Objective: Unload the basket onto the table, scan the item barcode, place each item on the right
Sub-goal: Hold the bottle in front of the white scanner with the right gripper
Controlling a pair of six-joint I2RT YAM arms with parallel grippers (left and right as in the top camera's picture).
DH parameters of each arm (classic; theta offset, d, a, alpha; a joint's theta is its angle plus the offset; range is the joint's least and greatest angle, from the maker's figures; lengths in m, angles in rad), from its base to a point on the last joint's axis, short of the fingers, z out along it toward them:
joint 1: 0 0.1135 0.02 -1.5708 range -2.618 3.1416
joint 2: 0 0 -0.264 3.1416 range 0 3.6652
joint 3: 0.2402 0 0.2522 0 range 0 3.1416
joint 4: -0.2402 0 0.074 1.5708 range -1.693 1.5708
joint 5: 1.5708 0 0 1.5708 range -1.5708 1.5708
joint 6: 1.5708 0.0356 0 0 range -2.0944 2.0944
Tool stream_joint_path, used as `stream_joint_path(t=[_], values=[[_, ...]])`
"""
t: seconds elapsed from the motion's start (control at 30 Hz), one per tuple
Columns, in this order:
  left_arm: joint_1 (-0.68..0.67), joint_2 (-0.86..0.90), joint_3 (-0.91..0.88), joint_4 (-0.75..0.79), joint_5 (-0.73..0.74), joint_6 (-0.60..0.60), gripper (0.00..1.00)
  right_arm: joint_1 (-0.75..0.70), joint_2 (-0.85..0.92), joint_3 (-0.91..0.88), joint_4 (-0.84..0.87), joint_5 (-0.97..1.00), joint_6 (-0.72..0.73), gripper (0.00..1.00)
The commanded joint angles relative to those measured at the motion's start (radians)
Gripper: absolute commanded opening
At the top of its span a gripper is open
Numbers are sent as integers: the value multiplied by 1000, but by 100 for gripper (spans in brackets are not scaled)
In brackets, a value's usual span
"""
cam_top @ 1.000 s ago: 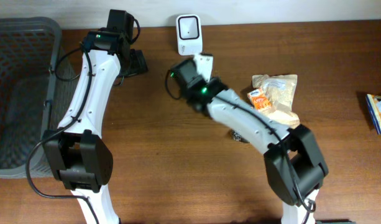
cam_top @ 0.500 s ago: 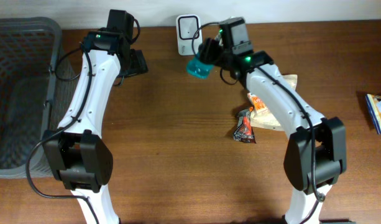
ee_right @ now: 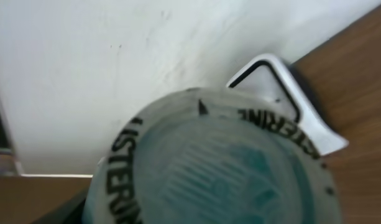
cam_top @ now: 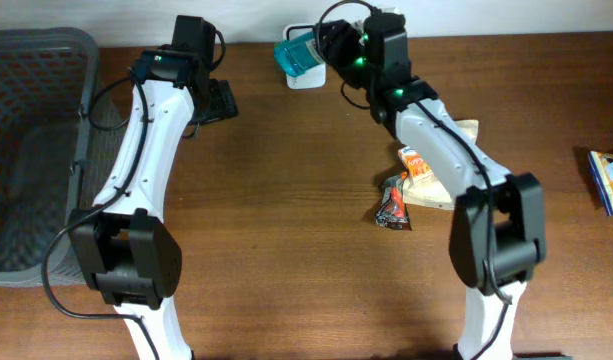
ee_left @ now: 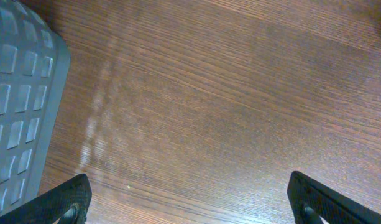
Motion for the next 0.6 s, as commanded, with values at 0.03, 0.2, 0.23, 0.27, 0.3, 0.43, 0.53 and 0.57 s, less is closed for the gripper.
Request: stream_joint_path(t=[0.03, 0.2, 0.23, 0.27, 0.3, 0.43, 0.53, 0.57], values=[[-5, 16, -1, -1, -3, -13, 99, 2, 74, 44, 115, -61, 270, 63], [-5, 16, -1, -1, -3, -13, 99, 2, 119, 51, 151, -34, 396, 63], [-5, 16, -1, -1, -3, -13, 99, 2, 123, 51, 154, -30, 409, 63], [-5, 16, -1, -1, -3, -13, 99, 2, 130, 51, 159, -27, 424, 63], [-5, 16, -1, -1, -3, -13, 99, 1, 137, 52, 163, -27, 439, 63], [-5, 16, -1, -2, -3, -13, 99, 1, 168, 55, 162, -29, 593, 63], [-5, 16, -1, -1, -3, -13, 99, 0, 177, 55, 162, -27, 668, 63], [-5, 16, -1, -2, -3, -13, 99, 0, 177, 55, 163, -26, 680, 62]])
